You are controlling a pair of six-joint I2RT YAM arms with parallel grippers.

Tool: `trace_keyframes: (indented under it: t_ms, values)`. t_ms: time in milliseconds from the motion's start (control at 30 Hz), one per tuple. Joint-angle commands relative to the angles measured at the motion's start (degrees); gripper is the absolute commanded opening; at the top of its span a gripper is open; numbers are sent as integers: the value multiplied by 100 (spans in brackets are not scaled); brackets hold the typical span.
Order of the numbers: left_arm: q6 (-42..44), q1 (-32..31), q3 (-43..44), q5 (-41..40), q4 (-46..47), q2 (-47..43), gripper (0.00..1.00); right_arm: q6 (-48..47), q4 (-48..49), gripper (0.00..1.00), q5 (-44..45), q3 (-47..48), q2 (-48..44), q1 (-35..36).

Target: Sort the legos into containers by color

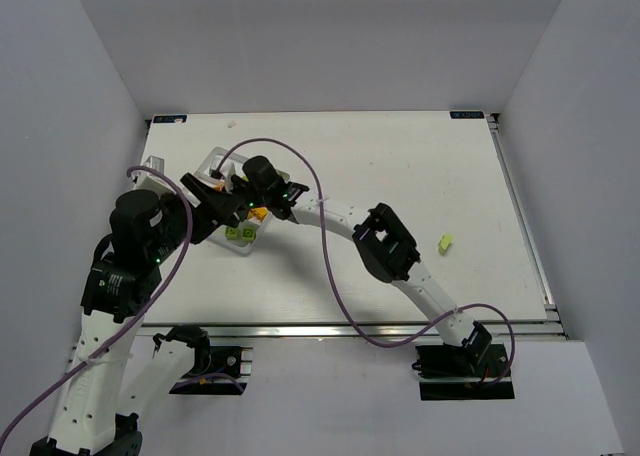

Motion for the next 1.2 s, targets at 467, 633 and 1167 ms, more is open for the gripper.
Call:
trace_keyframes:
  t_ms: [467,633,1167]
  values:
    - [399,-26,-1607,1413,2010,532,26,-1661,-4526,43,-424,-3184,-4694,-3520]
    - [478,-26,-1766,1615,2422,901,62,-2445,-5539,72,553,-3852,-5328,-4076]
    - [417,-26,-2021,1914,2960,1192,66,129,-6086,71,2111,-5408,-5216,-5386]
